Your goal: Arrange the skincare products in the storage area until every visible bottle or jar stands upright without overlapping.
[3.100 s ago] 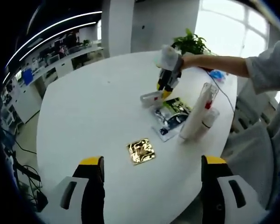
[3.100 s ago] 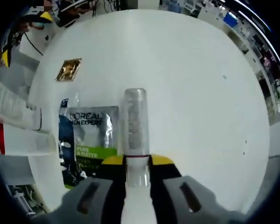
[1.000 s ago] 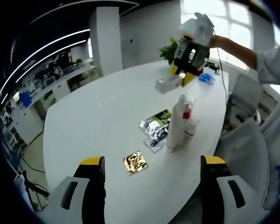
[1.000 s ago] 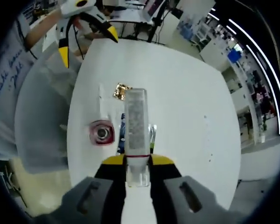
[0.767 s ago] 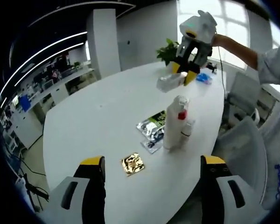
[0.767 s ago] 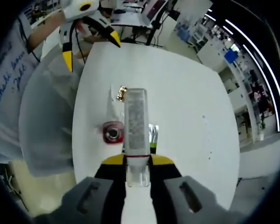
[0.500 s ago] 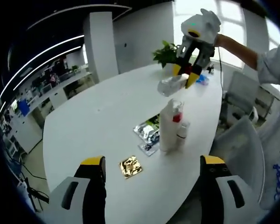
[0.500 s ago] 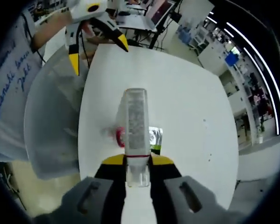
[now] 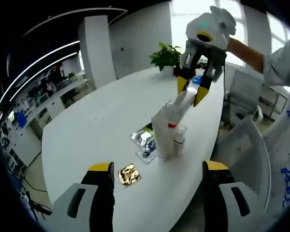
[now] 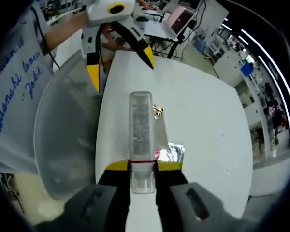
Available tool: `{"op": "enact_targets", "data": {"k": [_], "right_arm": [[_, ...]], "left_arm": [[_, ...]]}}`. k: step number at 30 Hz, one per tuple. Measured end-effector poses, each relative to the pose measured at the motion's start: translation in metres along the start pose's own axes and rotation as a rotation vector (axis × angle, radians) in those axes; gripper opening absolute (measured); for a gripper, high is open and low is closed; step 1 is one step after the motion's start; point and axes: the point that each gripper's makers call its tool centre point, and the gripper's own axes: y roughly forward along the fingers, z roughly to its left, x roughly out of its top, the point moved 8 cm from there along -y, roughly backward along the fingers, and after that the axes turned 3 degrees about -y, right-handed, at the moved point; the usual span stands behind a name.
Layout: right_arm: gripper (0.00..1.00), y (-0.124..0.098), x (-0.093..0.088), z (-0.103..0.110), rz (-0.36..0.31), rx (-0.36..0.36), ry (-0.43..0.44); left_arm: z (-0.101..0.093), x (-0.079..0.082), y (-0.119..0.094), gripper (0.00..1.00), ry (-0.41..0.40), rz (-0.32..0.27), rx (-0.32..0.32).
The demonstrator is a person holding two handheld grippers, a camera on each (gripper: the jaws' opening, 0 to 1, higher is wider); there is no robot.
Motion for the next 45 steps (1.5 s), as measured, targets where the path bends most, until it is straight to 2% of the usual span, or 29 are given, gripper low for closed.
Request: {"op": "enact_targets", "data": {"k": [6, 9, 15, 21, 26, 36, 40, 45], "right_arm": [[0.18, 0.013, 0.005, 0.013, -0.018, 0.030, 0.004], [0.18, 0.019, 0.009, 0.022, -0.026, 0.049, 0.004], [0.18, 0.029, 0.011, 0.029, -0.028, 0.053, 0.008], [0.18, 0.043, 0.014, 0.037, -0.030, 0.059, 0.008], [0.18, 0.053, 0.016, 0.044, -0.030, 0.080, 0.005], [0.18, 0.070, 0.015, 0.051, -0.020, 0.110, 0.007], [0.18, 0.073, 0.016, 0.053, -0.026, 0.119, 0.009], [0.18, 0.076, 0.016, 0.054, -0.024, 0.127, 0.004]], "left_arm": [[-0.009, -0.001, 0.007, 0.67, 0.021, 0.017, -0.037], [-0.012, -0.001, 0.011, 0.70, 0.024, 0.023, -0.034], [-0.018, -0.005, 0.020, 0.65, 0.037, 0.047, -0.052], [-0.031, -0.010, 0.031, 0.62, 0.094, 0.092, -0.080], [-0.041, -0.010, 0.035, 0.56, 0.139, 0.113, -0.108], [-0.050, -0.010, 0.043, 0.46, 0.178, 0.130, -0.159], [-0.052, -0.013, 0.049, 0.44, 0.264, 0.175, -0.147], [-0.058, -0.012, 0.054, 0.36, 0.262, 0.176, -0.170]]}}
